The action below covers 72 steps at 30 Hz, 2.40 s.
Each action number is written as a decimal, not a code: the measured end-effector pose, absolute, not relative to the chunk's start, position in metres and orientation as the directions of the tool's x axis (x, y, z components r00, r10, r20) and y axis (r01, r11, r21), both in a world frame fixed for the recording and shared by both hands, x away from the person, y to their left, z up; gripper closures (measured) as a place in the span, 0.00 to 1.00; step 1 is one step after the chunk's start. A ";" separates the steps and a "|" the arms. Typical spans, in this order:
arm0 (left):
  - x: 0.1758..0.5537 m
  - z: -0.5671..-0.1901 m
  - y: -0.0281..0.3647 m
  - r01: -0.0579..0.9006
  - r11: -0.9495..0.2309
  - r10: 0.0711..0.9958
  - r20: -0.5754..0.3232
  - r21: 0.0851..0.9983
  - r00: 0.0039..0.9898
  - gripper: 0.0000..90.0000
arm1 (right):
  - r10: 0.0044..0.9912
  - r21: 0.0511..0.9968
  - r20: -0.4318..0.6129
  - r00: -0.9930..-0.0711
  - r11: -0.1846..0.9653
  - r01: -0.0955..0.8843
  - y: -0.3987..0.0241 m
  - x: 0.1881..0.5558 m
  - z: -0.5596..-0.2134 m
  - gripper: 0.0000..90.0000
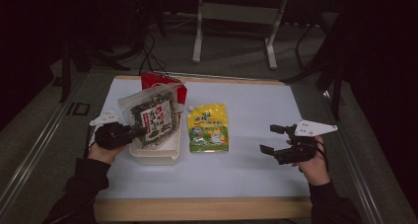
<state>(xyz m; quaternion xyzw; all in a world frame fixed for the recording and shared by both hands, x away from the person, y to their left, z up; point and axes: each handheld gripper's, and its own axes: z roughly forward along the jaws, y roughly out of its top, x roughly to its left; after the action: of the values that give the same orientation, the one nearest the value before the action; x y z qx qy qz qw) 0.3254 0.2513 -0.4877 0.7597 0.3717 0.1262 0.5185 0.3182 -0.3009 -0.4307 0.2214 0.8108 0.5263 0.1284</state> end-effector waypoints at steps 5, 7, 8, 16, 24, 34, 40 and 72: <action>0.325 -0.488 0.251 0.431 -0.184 0.720 -0.177 0.883 0.671 0.82 | 0.488 0.914 0.007 -0.873 0.352 0.204 -0.302 0.320 -0.432 0.19; 0.325 -0.488 0.250 0.432 -0.183 0.725 -0.175 0.883 0.666 0.82 | 0.490 0.916 -0.016 -0.871 0.357 0.185 -0.301 0.320 -0.432 0.19; 0.324 -0.488 0.250 0.432 -0.181 0.729 -0.174 0.884 0.662 0.80 | 0.489 0.916 -0.019 -0.872 0.358 0.181 -0.300 0.319 -0.432 0.19; 0.321 -0.488 0.250 0.428 -0.172 0.772 -0.149 0.887 0.618 0.68 | 0.496 0.891 0.006 -0.868 0.391 0.230 -0.293 0.319 -0.434 0.15; 0.311 -0.482 0.252 0.398 -0.145 0.792 -0.135 0.906 0.595 0.50 | 0.510 0.881 0.010 -0.860 0.403 0.250 -0.286 0.320 -0.436 0.12; 0.291 -0.465 0.256 0.366 -0.123 0.795 -0.129 0.922 0.593 0.19 | 0.519 0.874 0.007 -0.855 0.412 0.257 -0.278 0.322 -0.439 0.11; 0.268 -0.452 0.251 0.331 -0.107 0.801 -0.116 0.938 0.587 0.04 | 0.516 0.869 -0.007 -0.856 0.427 0.250 -0.274 0.323 -0.440 0.14; 0.208 -0.486 0.190 0.278 -0.163 0.744 -0.067 0.947 0.665 0.01 | 0.521 0.820 -0.030 -0.853 0.501 0.277 -0.218 0.407 -0.473 0.27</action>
<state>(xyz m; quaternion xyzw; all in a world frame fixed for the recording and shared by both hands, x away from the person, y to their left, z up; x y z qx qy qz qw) 0.2077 0.1904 -0.4860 0.7319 0.3491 0.2140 0.5448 0.4067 -0.2180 -0.4732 0.2332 0.8552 0.4419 0.1378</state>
